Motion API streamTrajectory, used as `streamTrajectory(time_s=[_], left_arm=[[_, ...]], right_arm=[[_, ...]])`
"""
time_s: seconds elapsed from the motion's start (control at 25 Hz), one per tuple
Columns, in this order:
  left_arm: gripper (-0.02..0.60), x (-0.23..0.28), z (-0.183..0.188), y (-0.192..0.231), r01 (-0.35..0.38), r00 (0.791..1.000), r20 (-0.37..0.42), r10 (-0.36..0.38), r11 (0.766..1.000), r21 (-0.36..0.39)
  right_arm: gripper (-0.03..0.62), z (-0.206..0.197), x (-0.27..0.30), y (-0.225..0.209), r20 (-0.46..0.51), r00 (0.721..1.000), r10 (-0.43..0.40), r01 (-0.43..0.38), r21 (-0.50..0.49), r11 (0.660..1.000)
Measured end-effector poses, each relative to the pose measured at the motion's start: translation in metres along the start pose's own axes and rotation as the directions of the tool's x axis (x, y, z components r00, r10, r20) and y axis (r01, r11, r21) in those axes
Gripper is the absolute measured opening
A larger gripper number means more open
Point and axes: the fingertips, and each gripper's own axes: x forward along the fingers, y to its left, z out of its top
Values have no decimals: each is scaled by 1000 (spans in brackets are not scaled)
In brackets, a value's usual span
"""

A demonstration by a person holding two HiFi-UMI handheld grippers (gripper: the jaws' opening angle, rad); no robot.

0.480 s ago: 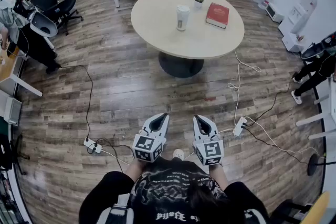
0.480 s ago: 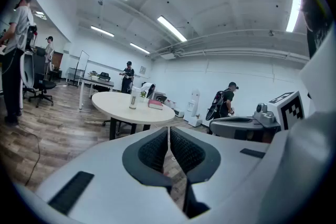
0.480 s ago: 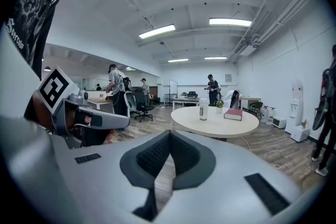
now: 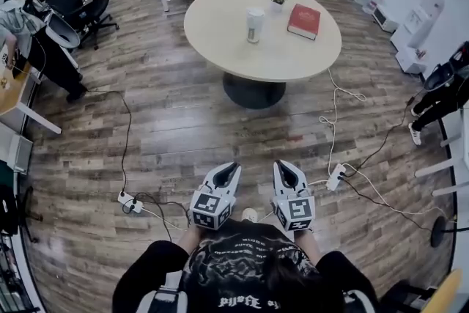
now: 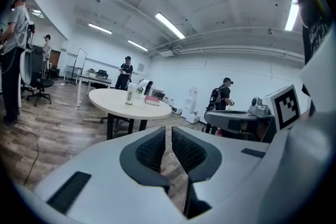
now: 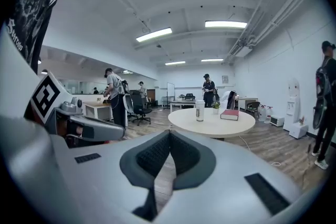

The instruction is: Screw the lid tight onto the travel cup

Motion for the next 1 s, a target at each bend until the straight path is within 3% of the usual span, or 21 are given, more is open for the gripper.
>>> streamTrajectory(time_s=[0.08, 0.12, 0.2, 0.32, 0.64, 0.88, 1.0], left_arm=[[93, 3, 0, -5, 22, 1000, 2, -22, 1000, -12], [151, 6, 2, -8, 37, 999, 8, -37, 999, -18], [237, 12, 5, -15, 61, 998, 22, -60, 998, -24], [322, 19, 7, -23, 81, 997, 22, -80, 997, -9], [350, 43, 0, -41, 57, 998, 30, -56, 998, -22], [348, 61, -2, -56, 103, 995, 9, -103, 995, -7], [348, 69, -5, -47, 87, 996, -4, -87, 996, -14]], right_arm=[[12, 4, 0, -5, 22, 1000, 1, -1, 24, 1000], [54, 5, -1, -7, 28, 999, 17, -17, 29, 999], [213, 6, 0, -6, 33, 997, 71, -72, 35, 997], [331, 6, 1, -9, 36, 992, 120, -121, 27, 992], [351, -3, 1, -42, 33, 988, 150, -151, 22, 988], [351, -13, 1, -54, 10, 987, 158, -158, 42, 987], [351, -15, 8, -58, 5, 988, 156, -156, 60, 986]])
